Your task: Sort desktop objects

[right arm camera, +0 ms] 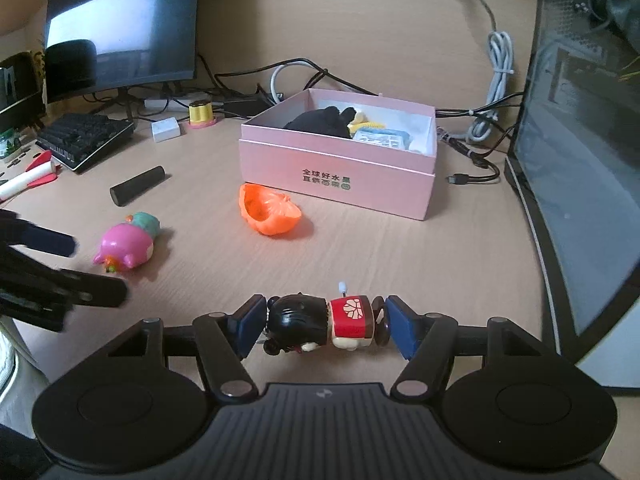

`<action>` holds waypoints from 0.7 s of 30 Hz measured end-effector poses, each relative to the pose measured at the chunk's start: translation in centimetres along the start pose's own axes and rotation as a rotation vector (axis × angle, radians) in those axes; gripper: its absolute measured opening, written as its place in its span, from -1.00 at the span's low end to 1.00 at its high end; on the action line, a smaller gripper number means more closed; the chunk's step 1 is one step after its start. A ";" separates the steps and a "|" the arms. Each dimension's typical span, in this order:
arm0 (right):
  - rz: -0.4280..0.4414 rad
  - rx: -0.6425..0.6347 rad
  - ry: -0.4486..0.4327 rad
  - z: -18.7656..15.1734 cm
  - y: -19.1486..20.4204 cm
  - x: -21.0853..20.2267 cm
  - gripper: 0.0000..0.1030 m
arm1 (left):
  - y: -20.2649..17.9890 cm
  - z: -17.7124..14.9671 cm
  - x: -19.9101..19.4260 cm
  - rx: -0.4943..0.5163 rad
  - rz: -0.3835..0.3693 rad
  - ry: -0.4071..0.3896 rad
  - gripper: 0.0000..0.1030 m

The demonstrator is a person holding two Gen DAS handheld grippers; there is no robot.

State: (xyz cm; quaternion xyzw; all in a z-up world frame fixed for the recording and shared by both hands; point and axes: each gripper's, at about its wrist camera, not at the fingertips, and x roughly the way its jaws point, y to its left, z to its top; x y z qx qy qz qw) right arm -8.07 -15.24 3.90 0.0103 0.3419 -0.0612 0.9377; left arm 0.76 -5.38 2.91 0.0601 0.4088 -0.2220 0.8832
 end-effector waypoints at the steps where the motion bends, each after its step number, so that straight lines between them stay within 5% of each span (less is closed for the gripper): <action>1: -0.006 0.003 0.001 -0.1 -0.1 -0.2 0.27 | -0.5 0.1 -0.1 0.013 -0.024 -0.014 0.91; 4: -0.022 0.011 0.012 -0.5 -0.6 -0.5 0.27 | -1.1 0.2 -0.7 0.043 -0.044 -0.031 0.91; 13: -0.015 0.022 0.026 -1.0 -0.7 -1.1 0.27 | 1.7 0.7 0.4 0.175 0.098 -0.063 0.94; 21: 0.016 -0.009 0.035 -0.4 0.1 -1.2 0.27 | 1.8 1.9 2.5 0.254 -0.014 -0.016 0.94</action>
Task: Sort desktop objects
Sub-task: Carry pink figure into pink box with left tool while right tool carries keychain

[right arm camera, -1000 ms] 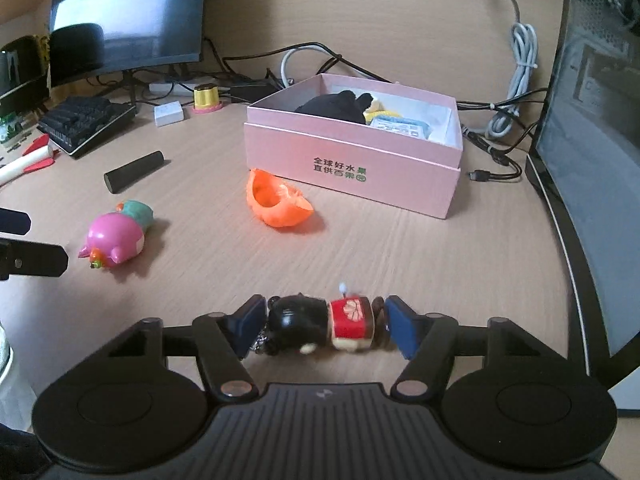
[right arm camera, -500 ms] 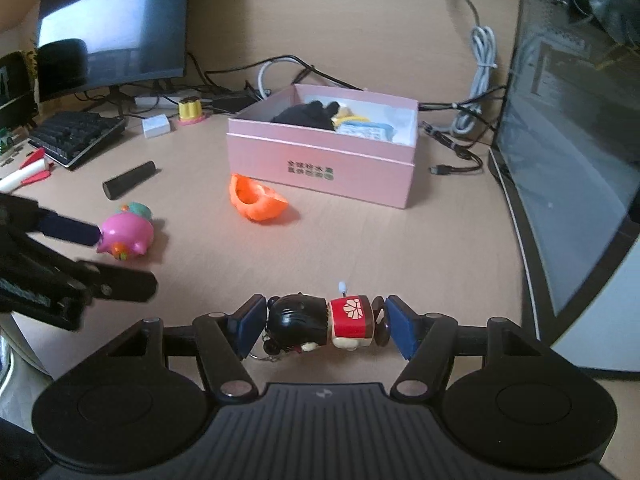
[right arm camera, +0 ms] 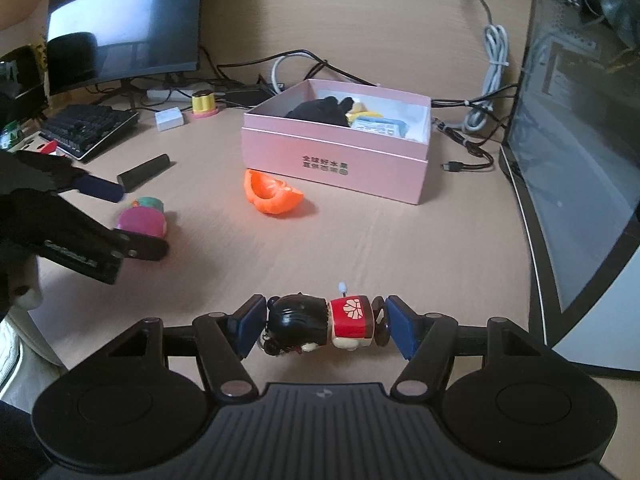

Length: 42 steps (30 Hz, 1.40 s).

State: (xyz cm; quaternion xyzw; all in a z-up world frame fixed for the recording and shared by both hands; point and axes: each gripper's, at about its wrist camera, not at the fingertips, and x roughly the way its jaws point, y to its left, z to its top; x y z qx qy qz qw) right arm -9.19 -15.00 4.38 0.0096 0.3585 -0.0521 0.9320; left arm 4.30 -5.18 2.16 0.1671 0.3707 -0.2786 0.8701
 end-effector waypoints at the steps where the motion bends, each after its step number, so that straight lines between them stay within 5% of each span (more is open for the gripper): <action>1: 0.002 -0.002 0.000 0.0 0.1 0.0 0.27 | -0.1 -0.1 -0.2 -0.008 -0.019 0.003 0.94; 13: -0.007 0.011 0.015 -0.3 0.0 0.4 0.27 | -1.4 -2.1 -2.7 -0.085 -0.173 0.014 0.94; 18: -0.003 0.007 0.017 -0.4 0.1 0.7 0.27 | -0.8 -1.8 -2.6 -0.132 0.005 0.010 0.94; 26: 0.004 -0.018 0.022 -0.6 0.9 0.8 0.27 | -0.4 -0.6 -0.3 -0.187 0.089 0.039 0.90; 30: 0.000 -0.014 0.025 -0.5 0.7 0.6 0.27 | -0.9 -0.5 0.1 -0.162 0.118 0.054 0.43; 32: 0.004 -0.008 0.033 -0.3 0.5 0.4 0.27 | -1.0 -0.5 -0.1 -0.163 0.118 0.046 0.40; 37: -0.003 -0.029 0.018 0.5 -0.3 -1.7 0.27 | -2.1 -0.5 -3.1 -0.105 0.080 -0.042 0.36; 42: -0.044 -0.047 -0.087 3.5 -1.1 -5.7 0.27 | -1.9 1.9 -6.7 -0.071 0.033 -0.194 0.36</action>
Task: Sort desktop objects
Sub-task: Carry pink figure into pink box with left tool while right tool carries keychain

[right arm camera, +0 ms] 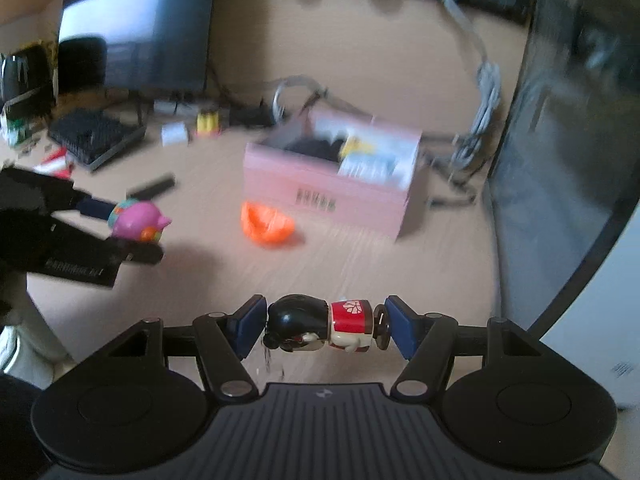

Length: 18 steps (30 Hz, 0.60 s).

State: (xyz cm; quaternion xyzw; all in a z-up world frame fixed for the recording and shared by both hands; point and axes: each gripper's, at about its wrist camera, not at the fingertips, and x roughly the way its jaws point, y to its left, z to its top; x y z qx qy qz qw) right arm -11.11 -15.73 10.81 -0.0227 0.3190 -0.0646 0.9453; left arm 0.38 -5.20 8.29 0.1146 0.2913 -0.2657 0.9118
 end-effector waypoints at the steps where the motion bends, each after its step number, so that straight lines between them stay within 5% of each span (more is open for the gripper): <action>1: -0.013 0.006 -0.035 1.2 -0.3 -0.7 0.27 | 0.2 1.2 -0.1 0.007 -0.004 -0.033 0.36; 10: -0.076 0.221 -0.261 14.9 -4.0 0.4 0.27 | 2.8 13.5 4.1 0.016 -0.051 -0.224 0.37; 12: -0.106 0.231 -0.320 17.5 -4.5 2.1 0.27 | 3.2 16.0 6.1 0.029 -0.039 -0.260 0.59; 14: -0.146 0.240 -0.344 20.0 -5.0 4.4 0.57 | 3.9 17.7 8.4 0.022 -0.031 -0.243 0.86; 18: -0.165 0.301 -0.317 20.6 -6.0 6.7 0.58 | 6.2 15.7 9.5 -0.067 -0.040 -0.155 0.87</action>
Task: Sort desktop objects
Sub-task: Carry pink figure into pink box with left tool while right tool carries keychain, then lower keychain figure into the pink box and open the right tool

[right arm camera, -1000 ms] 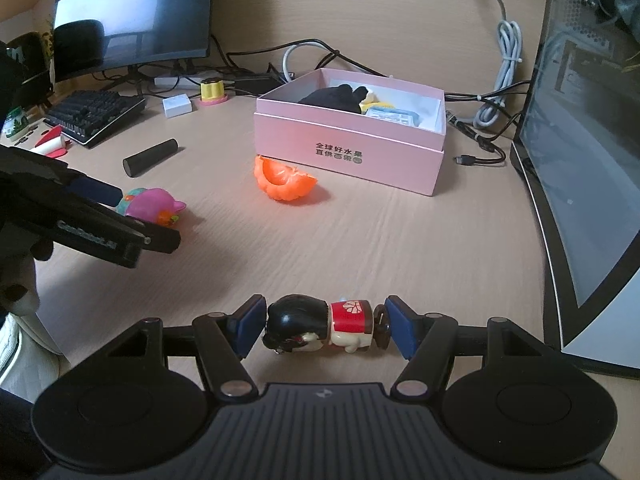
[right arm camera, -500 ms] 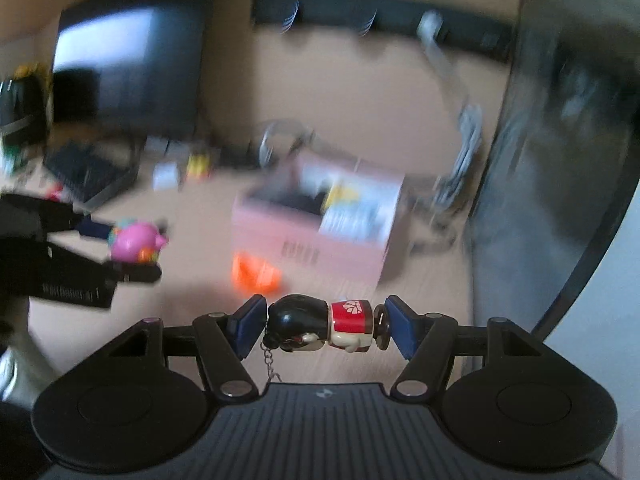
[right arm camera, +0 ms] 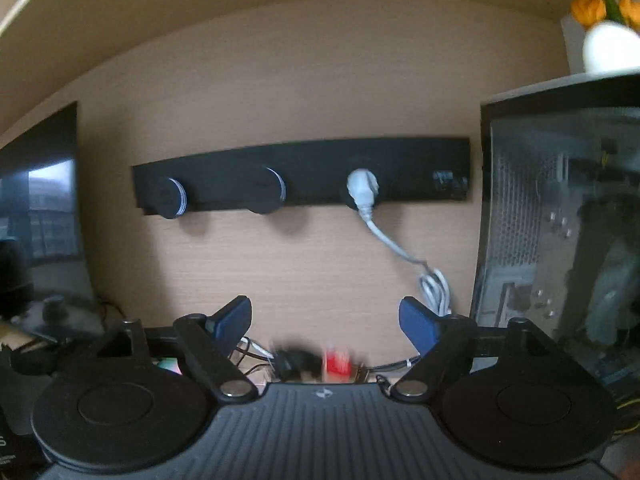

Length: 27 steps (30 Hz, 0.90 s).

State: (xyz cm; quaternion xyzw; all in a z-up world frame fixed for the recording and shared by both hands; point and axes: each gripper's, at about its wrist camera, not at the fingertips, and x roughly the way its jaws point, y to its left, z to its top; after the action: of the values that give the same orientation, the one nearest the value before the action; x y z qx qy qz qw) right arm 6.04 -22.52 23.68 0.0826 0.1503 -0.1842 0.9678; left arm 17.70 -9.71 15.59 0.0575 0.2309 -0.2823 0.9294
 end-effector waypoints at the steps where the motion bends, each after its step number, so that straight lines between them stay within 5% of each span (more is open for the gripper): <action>1: 0.002 0.002 0.010 -0.7 -0.2 -0.2 0.59 | 0.4 -1.3 -0.4 -0.010 0.007 0.031 0.87; 8: -0.027 -0.097 0.190 -9.7 0.1 -0.8 0.63 | 1.5 -9.9 -2.7 -0.053 0.120 0.270 0.89; 13: 0.007 -0.137 0.305 -15.0 1.7 -1.7 0.67 | 2.3 -13.8 -4.9 -0.073 0.200 0.333 0.94; 18: 0.035 -0.161 0.362 -18.0 3.4 -2.4 0.68 | 4.6 -15.4 -6.9 -0.115 0.258 0.372 0.95; 24: -0.002 -0.152 0.294 -15.8 4.6 -1.6 0.67 | 6.5 -15.4 -9.0 -0.168 0.275 0.353 0.95; 27: -0.045 -0.174 0.260 -13.4 4.6 0.8 0.03 | 6.9 -14.9 -9.7 -0.196 0.258 0.332 0.95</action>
State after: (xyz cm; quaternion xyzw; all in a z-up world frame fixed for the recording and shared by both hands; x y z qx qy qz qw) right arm 4.96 -15.66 11.28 0.0182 0.2917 -0.1797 0.9393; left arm 8.51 4.41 6.65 0.0417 0.3978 -0.1242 0.9081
